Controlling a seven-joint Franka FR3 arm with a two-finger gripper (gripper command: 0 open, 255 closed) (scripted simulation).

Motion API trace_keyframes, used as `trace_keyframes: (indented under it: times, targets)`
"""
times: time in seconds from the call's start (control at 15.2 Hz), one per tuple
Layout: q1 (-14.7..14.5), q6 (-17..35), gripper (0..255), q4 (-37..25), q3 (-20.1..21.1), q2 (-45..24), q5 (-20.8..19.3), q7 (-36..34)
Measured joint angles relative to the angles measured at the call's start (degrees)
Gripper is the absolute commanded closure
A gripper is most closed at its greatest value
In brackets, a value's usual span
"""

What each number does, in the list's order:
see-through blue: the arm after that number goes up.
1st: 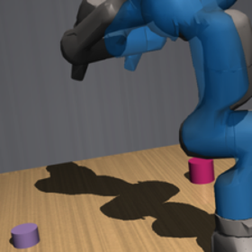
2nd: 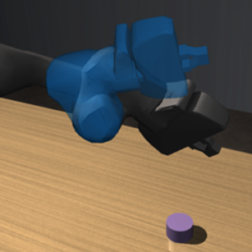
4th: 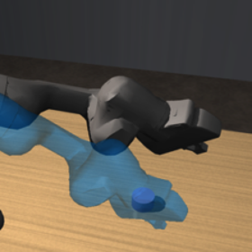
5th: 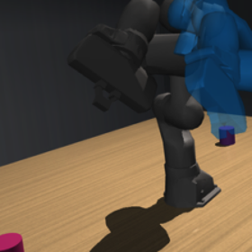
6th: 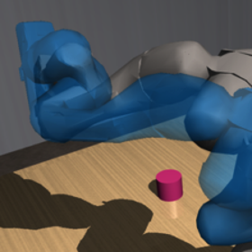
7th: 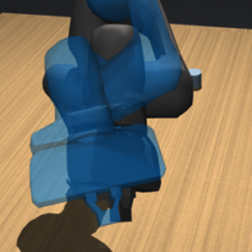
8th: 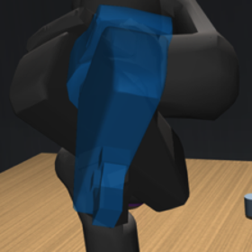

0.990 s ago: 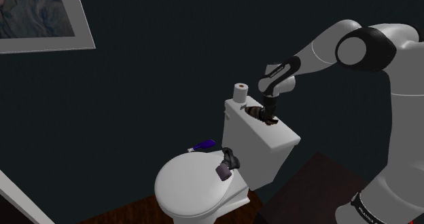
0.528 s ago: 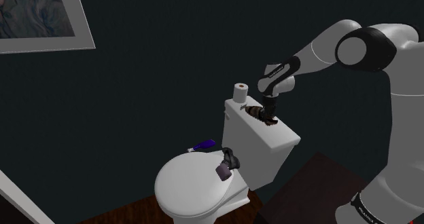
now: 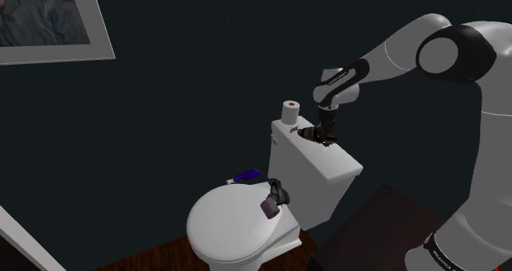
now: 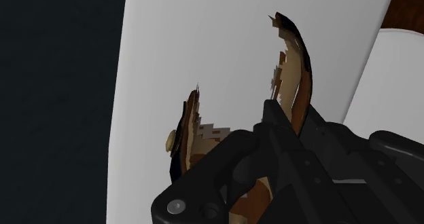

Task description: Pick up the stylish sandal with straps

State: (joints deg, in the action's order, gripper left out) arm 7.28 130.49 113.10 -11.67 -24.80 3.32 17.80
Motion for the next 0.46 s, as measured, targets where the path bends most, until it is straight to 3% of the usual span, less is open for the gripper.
trace_keyframes:
  times: [0.46]
  targets:
    - [-0.4,-3.9,255,-0.5,-0.4,3.5,-0.8,-0.4]
